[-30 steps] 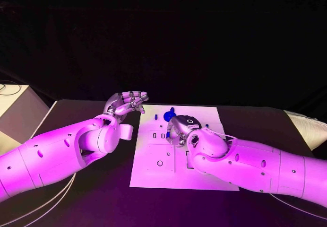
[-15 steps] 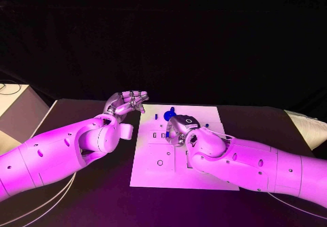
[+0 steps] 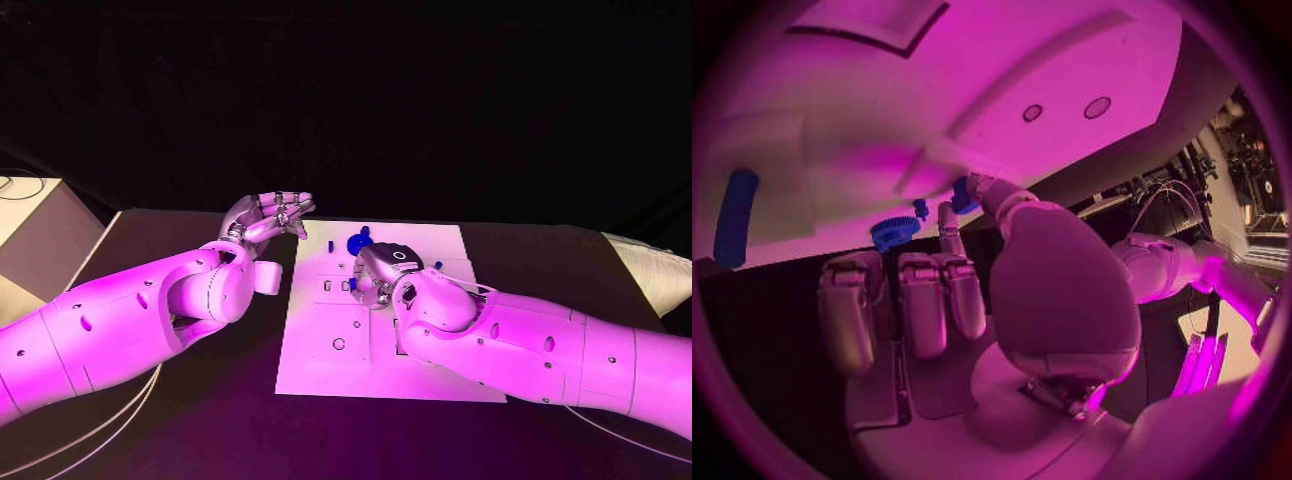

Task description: Assemble the parts on the task board

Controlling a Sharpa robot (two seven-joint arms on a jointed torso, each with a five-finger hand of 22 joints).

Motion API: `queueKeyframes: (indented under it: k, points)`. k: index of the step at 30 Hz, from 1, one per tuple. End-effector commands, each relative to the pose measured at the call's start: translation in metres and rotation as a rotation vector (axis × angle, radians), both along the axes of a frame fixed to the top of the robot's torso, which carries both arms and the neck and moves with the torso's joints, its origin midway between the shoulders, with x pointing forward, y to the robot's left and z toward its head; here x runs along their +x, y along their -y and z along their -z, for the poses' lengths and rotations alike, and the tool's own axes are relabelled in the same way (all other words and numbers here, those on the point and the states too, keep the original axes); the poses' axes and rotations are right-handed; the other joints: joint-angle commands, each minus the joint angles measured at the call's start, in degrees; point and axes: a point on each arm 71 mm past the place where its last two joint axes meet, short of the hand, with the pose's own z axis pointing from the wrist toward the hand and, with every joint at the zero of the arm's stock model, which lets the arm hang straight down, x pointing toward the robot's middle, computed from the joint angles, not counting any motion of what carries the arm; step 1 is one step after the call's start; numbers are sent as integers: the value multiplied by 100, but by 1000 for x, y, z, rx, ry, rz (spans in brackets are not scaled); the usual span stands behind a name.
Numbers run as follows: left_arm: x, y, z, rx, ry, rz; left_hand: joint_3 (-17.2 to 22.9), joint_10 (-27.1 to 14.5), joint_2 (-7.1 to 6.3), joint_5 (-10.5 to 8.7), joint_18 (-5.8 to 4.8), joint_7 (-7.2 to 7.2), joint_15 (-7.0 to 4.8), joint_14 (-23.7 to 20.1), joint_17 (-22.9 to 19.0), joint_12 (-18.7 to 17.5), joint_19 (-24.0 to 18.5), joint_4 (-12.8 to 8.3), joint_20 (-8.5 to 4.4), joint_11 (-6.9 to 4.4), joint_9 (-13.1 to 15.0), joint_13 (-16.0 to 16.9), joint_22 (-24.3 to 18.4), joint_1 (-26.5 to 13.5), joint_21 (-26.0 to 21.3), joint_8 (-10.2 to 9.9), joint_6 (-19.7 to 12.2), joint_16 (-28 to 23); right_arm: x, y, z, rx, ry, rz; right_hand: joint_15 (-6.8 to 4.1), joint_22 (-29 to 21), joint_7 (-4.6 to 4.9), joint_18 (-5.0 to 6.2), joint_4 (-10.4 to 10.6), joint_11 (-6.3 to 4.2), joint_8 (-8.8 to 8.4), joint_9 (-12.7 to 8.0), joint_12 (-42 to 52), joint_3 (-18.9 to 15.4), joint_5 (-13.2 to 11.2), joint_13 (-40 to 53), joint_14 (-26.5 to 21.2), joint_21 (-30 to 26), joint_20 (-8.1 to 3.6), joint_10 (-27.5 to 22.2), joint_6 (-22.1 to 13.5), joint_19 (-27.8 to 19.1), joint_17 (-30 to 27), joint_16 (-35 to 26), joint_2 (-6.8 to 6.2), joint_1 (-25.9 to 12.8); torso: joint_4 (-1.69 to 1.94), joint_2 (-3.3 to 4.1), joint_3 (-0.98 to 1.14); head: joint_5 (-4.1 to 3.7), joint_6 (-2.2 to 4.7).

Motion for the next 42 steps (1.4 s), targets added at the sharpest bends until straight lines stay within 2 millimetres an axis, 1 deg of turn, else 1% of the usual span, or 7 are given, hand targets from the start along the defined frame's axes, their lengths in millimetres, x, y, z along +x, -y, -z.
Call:
queueKeyframes:
  k: [1,23,26,27,28,31,42]
  points:
    - [0,2,-1,-3,6,18,-27,-20,8,13,86,-2,4,-31,-5,39,-30,-21,2,0,5,8,9,-59,31,37,-21,18,0,-1,0,-14,8,-7,55,1423,11,-55,9,56,-53,-16,12,-68,-72,1508,507,-60,26,597,-83,543,1034,-18,-3,-37,1,1,0,0,0]
    - [0,2,-1,-2,1,19,-27,-20,8,13,86,-2,4,-31,-5,39,-30,-21,2,0,5,8,9,-59,31,37,-21,18,-1,-1,-1,10,13,-20,100,1382,63,-42,82,106,-130,-60,-64,-243,-182,1451,501,-108,70,542,-213,515,1011,-28,-26,-17,0,0,-2,-5,-3]
    - [0,2,-1,-2,1,19,-29,-29,9,13,86,0,5,-33,-12,41,-34,-24,3,2,5,7,9,-62,36,37,-29,21,-2,-1,-1,18,15,-21,110,1373,64,-38,181,113,-138,-68,-87,-478,-554,1435,501,-120,86,525,-234,509,1013,-29,-20,-15,-2,-2,1,-5,-3]
    - [0,2,-1,-2,1,19,-29,-29,9,13,86,0,5,-33,-12,41,-34,-24,3,2,5,7,9,-62,36,37,-29,21,-2,-1,-1,21,16,-21,113,1369,62,-37,284,113,-138,-70,-96,-716,-946,1428,501,-127,86,519,-250,506,1011,-31,26,25,-2,-1,1,-6,-3]
    - [0,2,-1,-2,1,19,-29,-29,9,13,86,0,5,-33,-12,41,-34,-24,3,2,5,7,9,-62,36,37,-29,21,-2,0,-1,24,17,-20,110,1370,62,-37,345,112,-133,-71,-94,-843,-1052,1430,501,-126,89,520,-250,507,1013,-31,50,66,-4,-1,2,-7,-2]
    - [0,2,-1,-2,1,19,-29,-29,9,13,86,0,5,-33,-12,41,-34,-24,3,2,5,7,9,-62,36,37,-29,21,-1,0,-1,28,20,-17,109,1367,60,-36,496,111,-124,-72,-98,-1076,-1164,1426,503,-132,87,517,-255,506,1019,-31,119,195,-6,-2,-1,-13,1]
    - [0,2,0,-2,0,20,-29,-29,9,13,86,0,5,-33,-12,41,-34,-24,3,2,5,7,9,-62,36,37,-29,21,3,2,0,28,26,-4,107,1369,58,-36,583,109,-114,-72,-95,-1159,-1162,1429,502,-132,86,519,-250,507,1016,-32,169,289,3,2,-2,-23,3]
